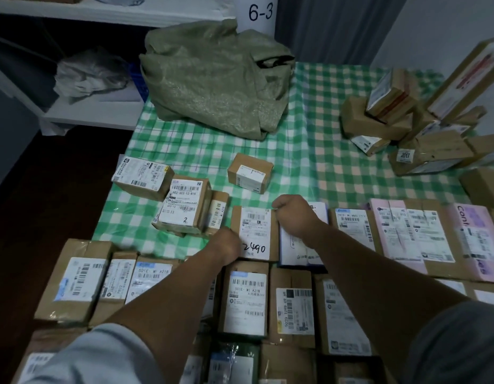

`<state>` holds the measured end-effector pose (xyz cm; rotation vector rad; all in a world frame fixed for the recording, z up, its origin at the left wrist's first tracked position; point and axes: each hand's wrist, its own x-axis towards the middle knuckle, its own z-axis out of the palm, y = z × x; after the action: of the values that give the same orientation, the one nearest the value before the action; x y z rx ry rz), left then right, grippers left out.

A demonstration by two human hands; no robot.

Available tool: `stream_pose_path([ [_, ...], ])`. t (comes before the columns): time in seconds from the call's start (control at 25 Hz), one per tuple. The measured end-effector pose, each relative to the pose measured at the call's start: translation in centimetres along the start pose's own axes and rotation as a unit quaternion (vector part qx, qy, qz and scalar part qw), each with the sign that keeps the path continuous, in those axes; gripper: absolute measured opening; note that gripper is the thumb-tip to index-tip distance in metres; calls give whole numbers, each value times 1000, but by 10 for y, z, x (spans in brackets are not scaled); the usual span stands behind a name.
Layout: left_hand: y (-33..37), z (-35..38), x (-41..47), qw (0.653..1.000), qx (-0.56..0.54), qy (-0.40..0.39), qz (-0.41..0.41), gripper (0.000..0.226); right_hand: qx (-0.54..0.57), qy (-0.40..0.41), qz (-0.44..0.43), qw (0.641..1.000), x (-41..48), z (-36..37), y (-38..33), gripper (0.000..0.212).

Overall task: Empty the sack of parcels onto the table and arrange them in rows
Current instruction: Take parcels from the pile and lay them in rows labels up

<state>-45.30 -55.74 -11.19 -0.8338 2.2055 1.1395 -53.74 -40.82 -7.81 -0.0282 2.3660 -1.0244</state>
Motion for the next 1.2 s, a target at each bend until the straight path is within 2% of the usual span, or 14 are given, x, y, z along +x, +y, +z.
stream_pose_path([
  [0.16, -2, -1, 0, 999, 31, 11, 16, 30, -68, -14, -1, 998, 10, 13, -2, 29],
  [0.24, -6, -6, -4, 998, 12, 56, 22, 26, -69, -11, -5, 998, 12, 22, -8, 25],
  [0.36, -4, -25, -19, 981, 1, 176, 78, 15, -32, -5, -1, 999, 11, 37, -22, 8],
  [0.48, -2, -57, -25, 938, -35, 312, 147, 11, -5, -17, 2, 1000, 11, 54, -41, 6],
  [0.52, -4, -67, -20, 925, -28, 343, 162, 18, 0, -22, 2, 1000, 12, 59, -45, 13],
  [0.56, -9, -75, -14, 919, 0, 363, 156, 39, 2, -26, 1, 1000, 13, 65, -49, 20],
  [0.64, -20, -87, -3, 935, 67, 336, 91, 91, 3, -33, -4, 999, 14, 78, -56, 23],
  [0.68, -26, -89, 1, 949, 82, 301, 54, 109, 2, -37, -7, 999, 14, 84, -58, 21],
  [0.8, -38, -86, 9, 974, 75, 214, -4, 129, -12, -45, -9, 999, 14, 95, -66, 11],
  [0.88, -40, -84, 12, 977, 38, 209, 1, 127, -37, -49, -16, 998, 16, 98, -69, 6],
  [0.96, -41, -89, 12, 971, -9, 237, 26, 114, -51, -45, -15, 998, 18, 100, -71, 1],
  [1.08, -44, -114, 6, 961, -42, 266, 63, 94, -30, -4, 4, 1000, 20, 108, -78, 10],
  [1.2, -51, -144, -8, 943, -78, 304, 112, 90, -27, 9, 22, 999, 22, 120, -92, 15],
])
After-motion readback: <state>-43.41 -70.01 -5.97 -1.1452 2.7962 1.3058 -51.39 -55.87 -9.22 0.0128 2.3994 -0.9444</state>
